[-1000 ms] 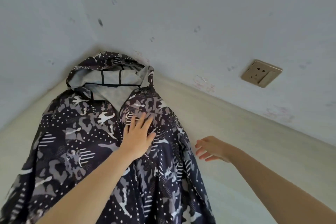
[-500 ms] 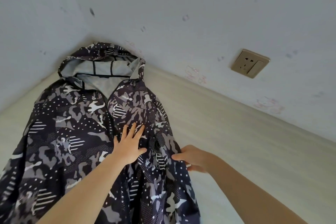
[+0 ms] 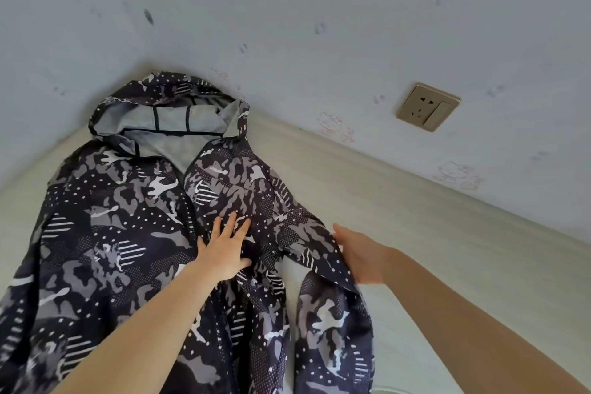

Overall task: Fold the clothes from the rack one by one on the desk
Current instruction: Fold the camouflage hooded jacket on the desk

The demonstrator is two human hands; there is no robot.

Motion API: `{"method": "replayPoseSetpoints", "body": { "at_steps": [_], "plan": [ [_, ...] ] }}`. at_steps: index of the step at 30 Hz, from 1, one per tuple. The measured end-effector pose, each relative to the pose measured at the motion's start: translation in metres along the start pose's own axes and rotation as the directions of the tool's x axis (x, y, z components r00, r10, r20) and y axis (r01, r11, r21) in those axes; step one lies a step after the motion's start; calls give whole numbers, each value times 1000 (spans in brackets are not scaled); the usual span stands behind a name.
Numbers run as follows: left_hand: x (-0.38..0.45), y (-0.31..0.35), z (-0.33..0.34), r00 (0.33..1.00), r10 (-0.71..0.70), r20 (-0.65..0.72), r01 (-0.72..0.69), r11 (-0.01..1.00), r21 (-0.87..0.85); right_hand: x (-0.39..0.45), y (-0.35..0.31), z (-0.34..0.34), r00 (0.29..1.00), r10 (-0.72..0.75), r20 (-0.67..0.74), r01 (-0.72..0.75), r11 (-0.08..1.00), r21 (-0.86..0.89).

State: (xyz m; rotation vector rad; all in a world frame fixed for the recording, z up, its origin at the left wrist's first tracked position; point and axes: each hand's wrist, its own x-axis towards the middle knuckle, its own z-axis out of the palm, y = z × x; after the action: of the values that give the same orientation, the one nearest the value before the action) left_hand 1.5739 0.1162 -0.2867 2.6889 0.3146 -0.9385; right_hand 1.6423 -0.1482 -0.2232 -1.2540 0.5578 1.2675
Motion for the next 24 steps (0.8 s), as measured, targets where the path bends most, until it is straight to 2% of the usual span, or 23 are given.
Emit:
{"method": "replayPoseSetpoints", "body": {
  "at_steps": [2, 4, 7, 9, 11, 12, 13, 14, 15, 17, 18, 20, 22, 24],
  "plan": [
    [-1, 0, -1, 1000, 4, 6, -4, 1000, 9, -1, -6, -5, 988, -11, -155, -5, 995, -104],
    [-2, -1, -2, 1000, 10, 13, -10, 1000, 23, -5, -16, -8, 949, -111, -295, 42, 972, -231],
    [-4, 0, -3, 999, 25, 29, -26, 999, 45, -10, -36, -8, 875, -292, -387, 103, 892, -439],
    [-4, 4, -4, 999, 34, 39, -36, 999, 40, -17, -50, -2, 770, -502, -394, 112, 713, -692],
    [-4, 8, -5, 998, 30, 47, -32, 999, 37, -21, -60, 6, 565, -773, -287, 43, 375, -926],
    [-4, 10, -5, 998, 24, 50, -26, 999, 38, -23, -63, 9, 460, -868, -188, -23, 200, -979],
    [-3, 11, -5, 998, 16, 54, -18, 999, 36, -22, -64, 8, 397, -912, -103, -74, 80, -994],
    [-3, 11, -5, 998, 10, 55, -12, 999, 36, -17, -64, 2, 396, -916, -71, -96, 36, -995],
    [-4, 11, -5, 999, 2, 55, -4, 999, 37, -14, -65, -3, 446, -887, -119, -78, 94, -992],
    [-4, 12, -6, 998, -15, 53, 13, 999, 41, -10, -64, -24, 580, -768, -272, -6, 330, -944],
    [-5, 13, -7, 998, -29, 52, 26, 999, 48, -10, -64, -36, 628, -717, -302, -1, 387, -922],
    [-6, 22, -8, 996, -78, 43, 75, 995, 70, -16, -60, -65, 676, -667, -314, -72, 364, -929],
    [-8, 36, -8, 992, -127, -2, 126, 986, 108, -17, -55, -95, 682, -658, -318, -153, 297, -943],
    [-10, 58, -1, 991, -99, -89, 110, 986, 127, -20, -49, -121, 689, -651, -319, -217, 234, -948]
  ]
}}
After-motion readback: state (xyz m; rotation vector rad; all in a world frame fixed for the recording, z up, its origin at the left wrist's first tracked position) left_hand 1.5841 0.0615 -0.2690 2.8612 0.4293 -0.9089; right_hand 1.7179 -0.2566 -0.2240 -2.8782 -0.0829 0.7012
